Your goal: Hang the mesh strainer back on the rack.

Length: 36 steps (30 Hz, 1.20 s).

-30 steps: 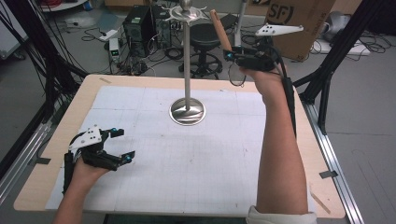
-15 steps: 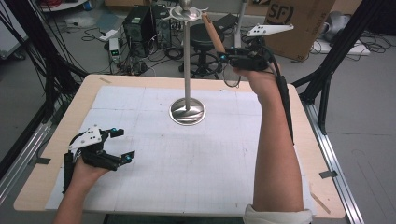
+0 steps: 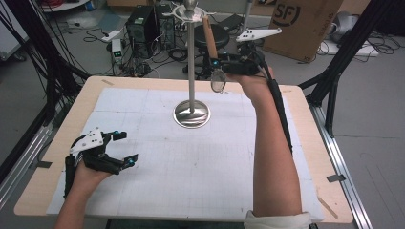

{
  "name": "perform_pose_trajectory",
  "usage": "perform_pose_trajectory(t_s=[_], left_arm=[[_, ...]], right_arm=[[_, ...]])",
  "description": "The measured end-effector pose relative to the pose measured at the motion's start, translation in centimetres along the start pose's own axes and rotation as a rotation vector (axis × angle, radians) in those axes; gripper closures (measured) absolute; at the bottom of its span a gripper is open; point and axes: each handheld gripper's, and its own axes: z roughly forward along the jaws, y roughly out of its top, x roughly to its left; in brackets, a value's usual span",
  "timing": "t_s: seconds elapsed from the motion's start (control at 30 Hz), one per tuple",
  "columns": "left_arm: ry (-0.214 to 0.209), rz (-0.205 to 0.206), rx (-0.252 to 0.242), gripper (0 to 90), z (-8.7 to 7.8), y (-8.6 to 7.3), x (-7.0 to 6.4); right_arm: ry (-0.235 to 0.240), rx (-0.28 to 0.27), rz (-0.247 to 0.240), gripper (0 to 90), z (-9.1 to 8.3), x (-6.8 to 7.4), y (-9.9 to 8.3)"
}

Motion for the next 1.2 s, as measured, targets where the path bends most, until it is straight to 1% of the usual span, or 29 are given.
perform_pose_trajectory(t_s=[0.1,0.17,0.23,0.53,0.57,0.6,0.67,0.73,0.93,0.97,1.03,1.1,1.2], left_arm=[[0.0,0.0,0.001,3.1,0.0,0.0,0.0],[-0.001,0.003,0.001,3.1,0.0,0.0,0.0],[-0.001,0.002,-0.001,3.1,0.0,0.0,0.0],[-0.002,0.004,0.0,3.1,0.0,0.0,0.0],[-0.001,0.004,0.001,3.1,0.0,0.0,0.0],[0.0,0.004,0.001,3.1,0.0,0.0,0.0],[0.001,0.003,0.003,3.1,0.0,0.0,0.0],[-0.001,0.005,0.003,3.1,0.0,0.0,0.0],[-0.001,0.004,0.004,3.1,0.0,0.0,0.0],[0.0,0.004,0.003,3.1,0.0,0.0,0.0],[-0.001,0.005,0.002,3.1,0.0,0.0,0.0],[-0.001,0.005,0.004,3.1,0.0,0.0,0.0],[-0.003,0.005,0.002,3.1,0.0,0.0,0.0]], right_arm=[[-0.009,0.006,0.0,67.9,0.3,0.0,0.0],[-0.019,0.025,-0.004,67.9,0.5,0.0,0.0],[-0.026,0.03,-0.006,67.9,0.7,0.1,-0.1],[-0.04,0.043,-0.002,67.2,1.1,0.3,0.0],[-0.035,0.043,0.0,66.8,1.1,0.3,0.0],[-0.03,0.047,-0.003,65.9,1.2,0.4,0.0],[-0.037,0.062,-0.012,61.2,1.3,0.4,-0.1],[-0.043,0.07,-0.01,59.6,1.2,0.5,-0.2],[-0.046,0.07,-0.024,53.4,0.7,0.8,-0.2],[-0.051,0.072,-0.037,52.4,0.5,0.9,-0.2],[-0.049,0.07,-0.036,50.0,0.2,1.0,-0.3],[-0.052,0.073,-0.05,47.3,-0.1,1.2,-0.4],[-0.048,0.069,-0.052,44.0,-0.6,1.4,-0.8]])
